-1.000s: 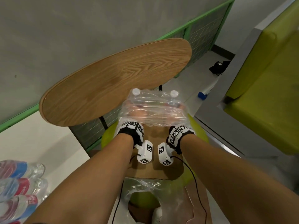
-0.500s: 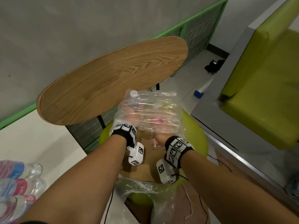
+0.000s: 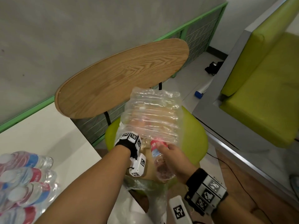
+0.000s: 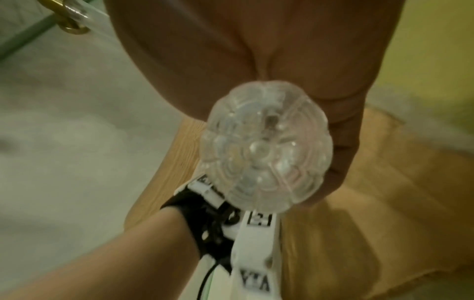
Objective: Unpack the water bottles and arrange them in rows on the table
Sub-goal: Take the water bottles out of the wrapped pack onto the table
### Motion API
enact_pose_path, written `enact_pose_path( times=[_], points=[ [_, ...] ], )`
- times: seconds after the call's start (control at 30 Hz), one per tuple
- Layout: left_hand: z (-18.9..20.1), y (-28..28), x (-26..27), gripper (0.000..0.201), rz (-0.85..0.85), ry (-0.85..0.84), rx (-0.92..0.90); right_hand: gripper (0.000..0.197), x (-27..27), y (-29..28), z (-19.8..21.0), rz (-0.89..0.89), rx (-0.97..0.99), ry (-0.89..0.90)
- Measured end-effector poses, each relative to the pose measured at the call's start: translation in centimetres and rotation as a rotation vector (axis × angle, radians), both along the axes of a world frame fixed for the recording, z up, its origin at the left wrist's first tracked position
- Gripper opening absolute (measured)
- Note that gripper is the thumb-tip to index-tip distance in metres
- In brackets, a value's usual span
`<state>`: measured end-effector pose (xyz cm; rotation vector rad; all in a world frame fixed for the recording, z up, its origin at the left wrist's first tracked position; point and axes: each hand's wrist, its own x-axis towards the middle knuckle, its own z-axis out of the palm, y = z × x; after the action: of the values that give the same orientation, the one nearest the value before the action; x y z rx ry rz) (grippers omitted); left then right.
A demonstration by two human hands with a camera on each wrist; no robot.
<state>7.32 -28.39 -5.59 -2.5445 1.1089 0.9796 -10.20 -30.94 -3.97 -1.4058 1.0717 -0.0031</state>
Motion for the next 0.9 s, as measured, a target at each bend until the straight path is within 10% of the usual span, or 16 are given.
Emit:
enact_pose_path(
  times=[0.2,0.33,0.53,0.9],
  points=[
    [-1.1,3.0,-3.1,0.080,0.236,0.295,-0.352,0.033,-2.0,-1.8,0.1,-0.019,-0.210,0.141],
    [-0.1,6.3,-5.0,0.048,0.142,0.316,-0.351,0.029,-2.0,-2.3,1.1,0.005,-0.331,0.169],
    [1.1,12.8,-6.3,0.072,0.203,0.352,-0.429,0.038,-2.2,0.7,1.6,0.201,-0.317,0.196],
    [5.7,32.2,-4.9,0.044,0.421,0.384,-0.713,0.034,-0.6,11.6,3.4,0.661,-0.243,0.152]
  ],
)
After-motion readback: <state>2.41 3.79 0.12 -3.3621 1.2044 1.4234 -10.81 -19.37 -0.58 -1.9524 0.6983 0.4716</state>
